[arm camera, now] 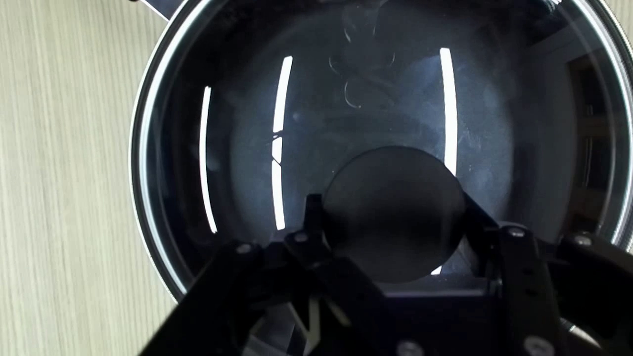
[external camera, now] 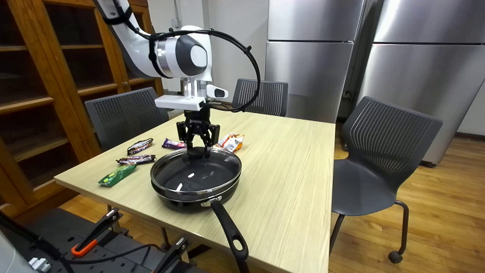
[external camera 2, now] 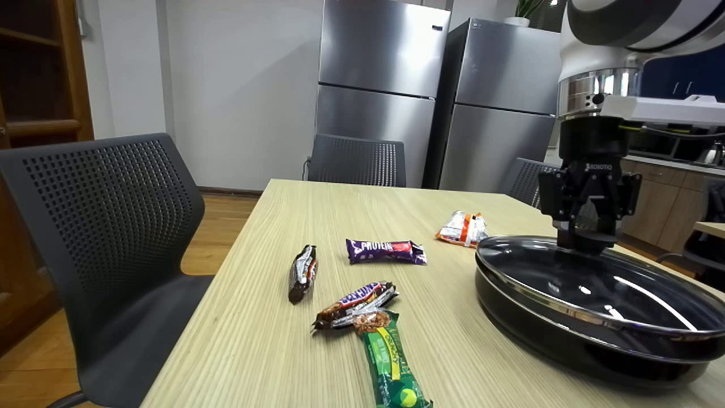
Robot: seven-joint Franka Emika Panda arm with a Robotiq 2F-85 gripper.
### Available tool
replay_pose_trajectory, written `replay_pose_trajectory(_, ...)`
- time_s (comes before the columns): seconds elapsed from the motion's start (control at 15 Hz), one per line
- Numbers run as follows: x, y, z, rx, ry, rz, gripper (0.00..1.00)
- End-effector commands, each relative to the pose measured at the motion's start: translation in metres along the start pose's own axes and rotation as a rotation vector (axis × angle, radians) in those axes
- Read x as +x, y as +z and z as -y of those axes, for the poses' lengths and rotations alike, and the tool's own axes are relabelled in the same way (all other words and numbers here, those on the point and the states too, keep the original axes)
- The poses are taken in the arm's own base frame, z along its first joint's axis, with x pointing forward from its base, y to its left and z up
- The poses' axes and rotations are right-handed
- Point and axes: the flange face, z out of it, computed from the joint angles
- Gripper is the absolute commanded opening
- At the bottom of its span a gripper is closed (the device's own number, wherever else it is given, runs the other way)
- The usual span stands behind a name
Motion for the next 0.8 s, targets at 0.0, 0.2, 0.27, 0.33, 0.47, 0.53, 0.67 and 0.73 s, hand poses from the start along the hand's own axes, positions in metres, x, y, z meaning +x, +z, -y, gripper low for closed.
replay_pose_trajectory(0.0,-0.008,-0.036,-0.007,-0.004,0.022,-0.048,0.39)
replay_pose_trajectory(0.2,-0.009,-0.048,-0.013,-0.003,0.031,-0.077,0.39)
replay_pose_trajectory(0.27,-0.010,-0.053,-0.015,-0.001,0.036,-0.087,0.39)
replay_pose_trajectory(0.33,-0.010,-0.057,-0.018,0.000,0.044,-0.096,0.39)
replay_pose_trajectory(0.47,-0.008,-0.064,-0.027,0.006,0.058,-0.108,0.39)
replay_pose_trajectory(0.53,-0.008,-0.067,-0.032,0.008,0.067,-0.113,0.39)
replay_pose_trajectory(0.67,-0.006,-0.074,-0.045,0.011,0.088,-0.121,0.39)
replay_pose_trajectory(0.73,-0.005,-0.077,-0.051,0.011,0.100,-0.124,0.39)
